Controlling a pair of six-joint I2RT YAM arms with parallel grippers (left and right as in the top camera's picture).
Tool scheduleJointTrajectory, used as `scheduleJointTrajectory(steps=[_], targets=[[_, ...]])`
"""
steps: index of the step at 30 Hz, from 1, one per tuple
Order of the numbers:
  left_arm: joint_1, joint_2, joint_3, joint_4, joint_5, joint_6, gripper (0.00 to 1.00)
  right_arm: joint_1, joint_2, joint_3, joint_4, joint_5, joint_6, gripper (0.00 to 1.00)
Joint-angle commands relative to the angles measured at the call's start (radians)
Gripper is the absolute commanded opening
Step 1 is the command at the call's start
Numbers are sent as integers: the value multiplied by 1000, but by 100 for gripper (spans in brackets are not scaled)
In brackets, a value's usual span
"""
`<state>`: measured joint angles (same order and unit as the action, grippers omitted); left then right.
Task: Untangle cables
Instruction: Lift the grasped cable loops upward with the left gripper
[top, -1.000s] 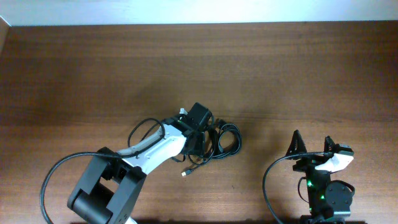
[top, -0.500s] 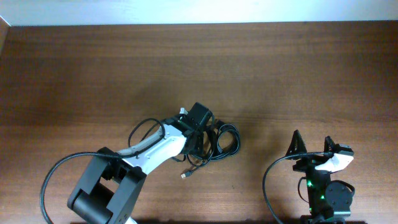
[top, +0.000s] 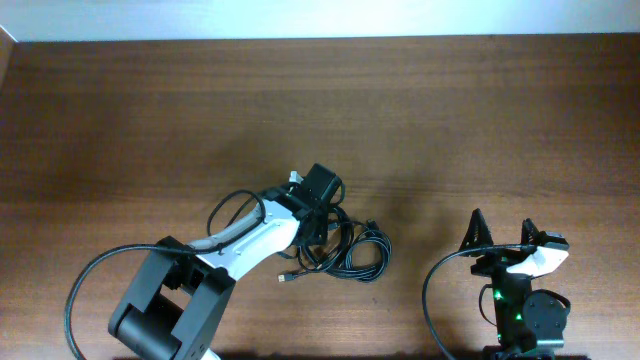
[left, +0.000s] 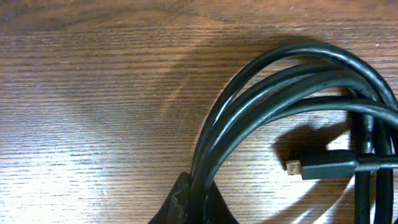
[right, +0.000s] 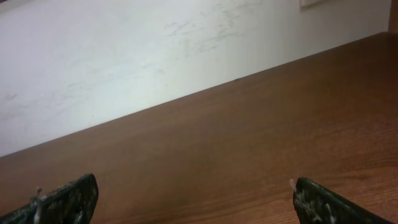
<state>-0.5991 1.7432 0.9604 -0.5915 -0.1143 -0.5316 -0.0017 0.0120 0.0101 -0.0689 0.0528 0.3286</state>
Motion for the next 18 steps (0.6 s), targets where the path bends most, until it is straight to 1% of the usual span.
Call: scheduleJointTrajectory(steps=[1, 4, 6, 9, 13, 15, 18], targets=[[-3, -8, 14, -13, -26, 10, 0, 8, -3, -5, -7, 19, -10, 99], [-3, -66, 57, -56, -84, 15, 0, 8, -3, -5, -7, 19, -10, 99], [-7, -120, 89, -78, -120, 48, 0, 8, -3, -5, -7, 19, -10, 99], [-7, -238, 117, -82, -122, 146, 0, 8, -3, -5, -7, 19, -10, 99], [-7, -378, 117, -75, -123, 244, 0, 8, -3, -5, -7, 19, -10, 99], [-7, -435, 117, -76, -122, 277, 0, 8, -3, -5, -7, 19, -10, 99], [-7, -490, 117, -76, -122, 288, 0, 8, -3, -5, -7, 19, -10, 99]])
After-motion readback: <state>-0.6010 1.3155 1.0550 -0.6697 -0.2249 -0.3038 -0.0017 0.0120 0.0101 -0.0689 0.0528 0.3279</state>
